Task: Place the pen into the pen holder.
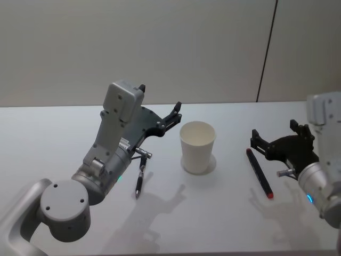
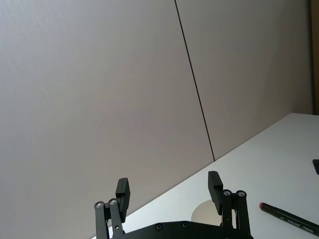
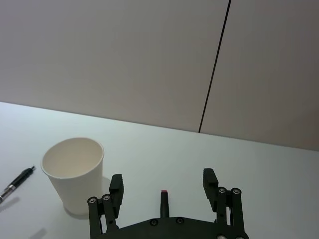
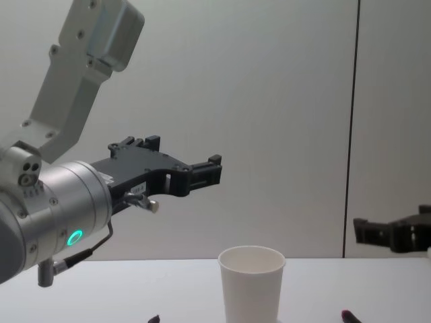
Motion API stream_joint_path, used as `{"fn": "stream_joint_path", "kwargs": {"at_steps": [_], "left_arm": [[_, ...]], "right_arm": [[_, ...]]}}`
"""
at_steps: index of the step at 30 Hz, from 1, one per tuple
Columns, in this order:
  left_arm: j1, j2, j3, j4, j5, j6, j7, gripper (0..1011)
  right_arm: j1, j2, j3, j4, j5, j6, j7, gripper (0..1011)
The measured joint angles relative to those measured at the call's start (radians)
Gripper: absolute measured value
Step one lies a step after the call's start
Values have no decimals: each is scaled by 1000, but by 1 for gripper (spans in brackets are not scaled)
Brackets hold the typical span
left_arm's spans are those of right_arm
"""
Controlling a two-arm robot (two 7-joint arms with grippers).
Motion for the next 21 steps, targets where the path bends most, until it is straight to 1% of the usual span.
{"fn": "stream_joint_path", "kwargs": {"at_steps": [2, 8, 9, 10, 16, 17, 21], "left_arm": [[0, 0, 0, 0, 0, 0, 0, 1004], [0, 0, 0, 0, 0, 0, 0, 1004], [0, 0, 0, 0, 0, 0, 0, 1004], [0, 0, 0, 0, 0, 0, 0, 1004], [0, 0, 0, 0, 0, 0, 0, 1004], [0, 0, 0, 0, 0, 0, 0, 1004], [0, 0, 0, 0, 0, 0, 0, 1004]], "right_arm": [[19, -18, -5, 21, -13, 29, -5, 1001], [56, -51, -14, 64, -41, 87, -15, 1002], [56, -51, -14, 64, -41, 87, -15, 1002], [65, -60, -16, 76, -46, 102, -17, 1001], [96, -90, -22, 114, -63, 149, -32, 1001], [96, -90, -22, 114, -63, 149, -32, 1001], [116, -110, -23, 146, -68, 180, -47, 1002]]}}
